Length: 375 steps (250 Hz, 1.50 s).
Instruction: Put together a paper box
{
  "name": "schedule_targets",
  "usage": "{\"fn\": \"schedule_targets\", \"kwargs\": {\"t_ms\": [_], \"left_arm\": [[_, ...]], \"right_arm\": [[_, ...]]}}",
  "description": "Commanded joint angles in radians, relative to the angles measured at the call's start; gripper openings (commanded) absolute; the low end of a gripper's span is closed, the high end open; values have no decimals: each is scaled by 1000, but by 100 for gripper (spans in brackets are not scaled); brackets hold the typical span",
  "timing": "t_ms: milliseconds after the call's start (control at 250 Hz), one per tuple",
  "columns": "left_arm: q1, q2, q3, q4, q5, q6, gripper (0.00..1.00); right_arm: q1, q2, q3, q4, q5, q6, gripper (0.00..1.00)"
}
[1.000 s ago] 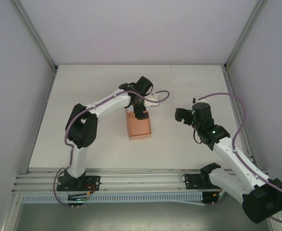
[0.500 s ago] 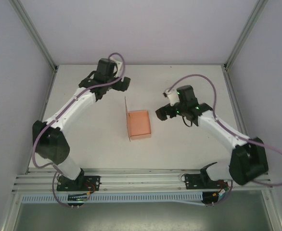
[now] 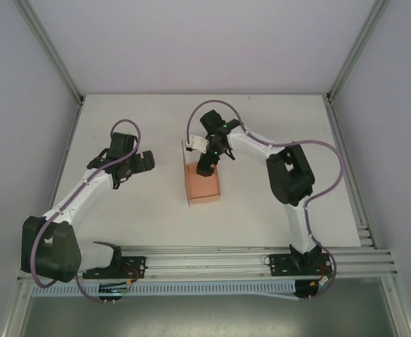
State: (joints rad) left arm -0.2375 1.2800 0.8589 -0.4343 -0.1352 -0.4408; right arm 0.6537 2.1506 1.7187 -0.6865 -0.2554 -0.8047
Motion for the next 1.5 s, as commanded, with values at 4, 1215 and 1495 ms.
{"fn": "schedule_targets", "kwargs": {"t_ms": [4, 1215, 1495], "left_arm": [[-1, -55, -22, 3, 15, -41, 99], [-3, -42, -13, 126, 280, 117, 98], [-2, 8, 29, 182, 495, 314, 98]], "right_arm": [[8, 56, 82, -99, 4, -43, 90], [172, -252, -407, 54, 693, 1564, 26], [164, -455, -478, 133, 762, 1341, 73]]}}
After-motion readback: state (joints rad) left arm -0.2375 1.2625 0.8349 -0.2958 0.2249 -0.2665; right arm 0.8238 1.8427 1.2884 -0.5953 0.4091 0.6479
